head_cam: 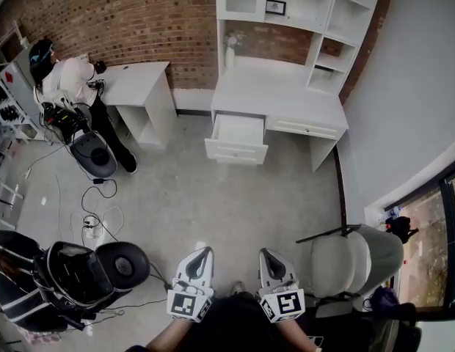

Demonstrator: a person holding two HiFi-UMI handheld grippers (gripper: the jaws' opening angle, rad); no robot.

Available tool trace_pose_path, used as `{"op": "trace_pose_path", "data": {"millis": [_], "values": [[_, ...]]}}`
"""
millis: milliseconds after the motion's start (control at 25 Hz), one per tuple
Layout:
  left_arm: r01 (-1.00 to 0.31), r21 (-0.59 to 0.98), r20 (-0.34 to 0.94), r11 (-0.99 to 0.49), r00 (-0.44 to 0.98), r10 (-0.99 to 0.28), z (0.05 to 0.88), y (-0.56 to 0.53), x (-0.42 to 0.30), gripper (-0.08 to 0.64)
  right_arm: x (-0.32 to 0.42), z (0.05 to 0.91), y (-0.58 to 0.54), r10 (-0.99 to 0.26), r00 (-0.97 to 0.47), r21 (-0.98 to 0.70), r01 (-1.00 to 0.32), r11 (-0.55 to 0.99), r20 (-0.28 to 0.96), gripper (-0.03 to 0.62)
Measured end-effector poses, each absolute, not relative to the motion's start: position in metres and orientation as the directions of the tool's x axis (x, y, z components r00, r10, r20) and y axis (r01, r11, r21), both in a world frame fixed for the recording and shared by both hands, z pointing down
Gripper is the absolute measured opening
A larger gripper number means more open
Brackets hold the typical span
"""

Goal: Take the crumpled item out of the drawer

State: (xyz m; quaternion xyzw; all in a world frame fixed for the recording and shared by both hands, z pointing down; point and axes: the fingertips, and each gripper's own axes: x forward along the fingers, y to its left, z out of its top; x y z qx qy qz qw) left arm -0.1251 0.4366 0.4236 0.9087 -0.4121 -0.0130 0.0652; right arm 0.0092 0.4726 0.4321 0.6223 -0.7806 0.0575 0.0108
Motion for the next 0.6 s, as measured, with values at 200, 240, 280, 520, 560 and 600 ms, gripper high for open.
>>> {"op": "trace_pose_path", "data": {"millis": [200, 240, 280, 520, 560, 600], "values": [[-0.769, 0.114, 0.033, -0.63, 0.636, -0.771, 0.425, 0.43, -0.107, 0.025, 0.03, 0.437, 0.462, -0.963, -0.257, -0.082, -0.965, 0.25, 0.085, 0.012], [-0.771, 0.112, 0.036, -0.627, 0.634, -0.773, 0.426, 0.426, -0.103, 0.025, 0.034, 0.438, 0.457, -0.961, -0.262, -0.082, -0.963, 0.255, 0.085, 0.012], [-0.772, 0.11, 0.041, -0.626, 0.632, -0.773, 0.427, 0.422, -0.099, 0.025, 0.037, 0.439, 0.453, -0.96, -0.266, -0.084, -0.962, 0.259, 0.087, 0.012], [-0.756, 0.135, 0.074, -0.641, 0.653, -0.754, 0.436, 0.378, -0.082, 0.025, 0.047, 0.449, 0.411, -0.957, -0.266, -0.096, -0.962, 0.256, 0.115, 0.012], [-0.749, 0.145, 0.077, -0.647, 0.66, -0.747, 0.439, 0.365, -0.078, 0.025, 0.049, 0.451, 0.399, -0.956, -0.266, -0.096, -0.962, 0.256, 0.122, 0.012], [-0.743, 0.154, 0.079, -0.651, 0.666, -0.741, 0.442, 0.351, -0.074, 0.025, 0.051, 0.454, 0.385, -0.955, -0.265, -0.095, -0.962, 0.254, 0.129, 0.012]]}}
